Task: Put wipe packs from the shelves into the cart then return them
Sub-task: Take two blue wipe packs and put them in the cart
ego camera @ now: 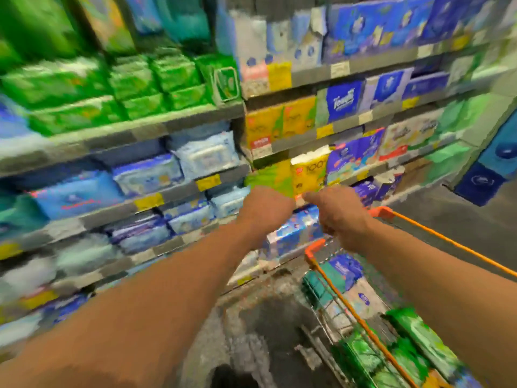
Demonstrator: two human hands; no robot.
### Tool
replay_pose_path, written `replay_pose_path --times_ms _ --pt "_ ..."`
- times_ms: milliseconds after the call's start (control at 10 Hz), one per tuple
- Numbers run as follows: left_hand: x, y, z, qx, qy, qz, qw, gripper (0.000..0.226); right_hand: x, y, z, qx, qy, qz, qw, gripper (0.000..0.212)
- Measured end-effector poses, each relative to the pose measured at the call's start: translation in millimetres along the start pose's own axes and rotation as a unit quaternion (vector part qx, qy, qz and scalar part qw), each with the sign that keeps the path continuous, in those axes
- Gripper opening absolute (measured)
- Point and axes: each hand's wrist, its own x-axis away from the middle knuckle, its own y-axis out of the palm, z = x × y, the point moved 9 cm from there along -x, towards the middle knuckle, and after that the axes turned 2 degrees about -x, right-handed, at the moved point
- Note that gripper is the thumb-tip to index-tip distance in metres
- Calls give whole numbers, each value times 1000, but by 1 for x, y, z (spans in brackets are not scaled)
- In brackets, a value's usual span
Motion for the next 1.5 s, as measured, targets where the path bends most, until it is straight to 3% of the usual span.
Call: replay_pose_path --times_ms 100,200,300,400,500,600,700,800,900,1000,1100,1300,1400,1500 --pt "39 -44 -45 -47 -15 17 999 29 40 72 -86 336 -182 -57 922 29" --pt "75 -86 -110 -100 -84 50 990 29 78 124 -127 410 -225 -82 880 36" --pt "115 -121 -164 -101 -138 74 982 29 113 173 -167 438 -268 -94 853 58" --pt "162 -162 -225 -13 -219 115 969 28 143 216 -198 400 -268 -109 870 49" --pt "210 -187 -280 30 -234 134 963 31 169 276 -216 463 -319 -150 813 31" --pt "265 -210 -333 108 -257 196 940 31 210 328 -234 462 -318 -160 812 35" --pt "314 -219 -388 201 -268 228 914 16 250 391 -253 459 -400 -183 772 25" --pt "356 -229 -448 202 -296 268 894 32 288 435 -275 449 -412 -190 770 40" --pt "388 -231 -496 232 -297 263 888 36 302 477 -286 422 -407 -213 782 39" --pt "404 -235 -541 267 -296 276 874 37 294 520 -290 241 -351 -221 877 26" --pt "413 -233 -574 309 -296 291 856 40 288 548 -290 179 -316 -237 901 16" --pt "399 -222 -628 309 -332 298 840 39 251 605 -295 134 -272 -261 917 44" --pt "381 -215 -657 303 -361 284 835 32 225 637 -302 158 -278 -274 907 45" --pt "363 -212 -691 328 -379 309 808 42 193 673 -316 168 -292 -290 896 47"
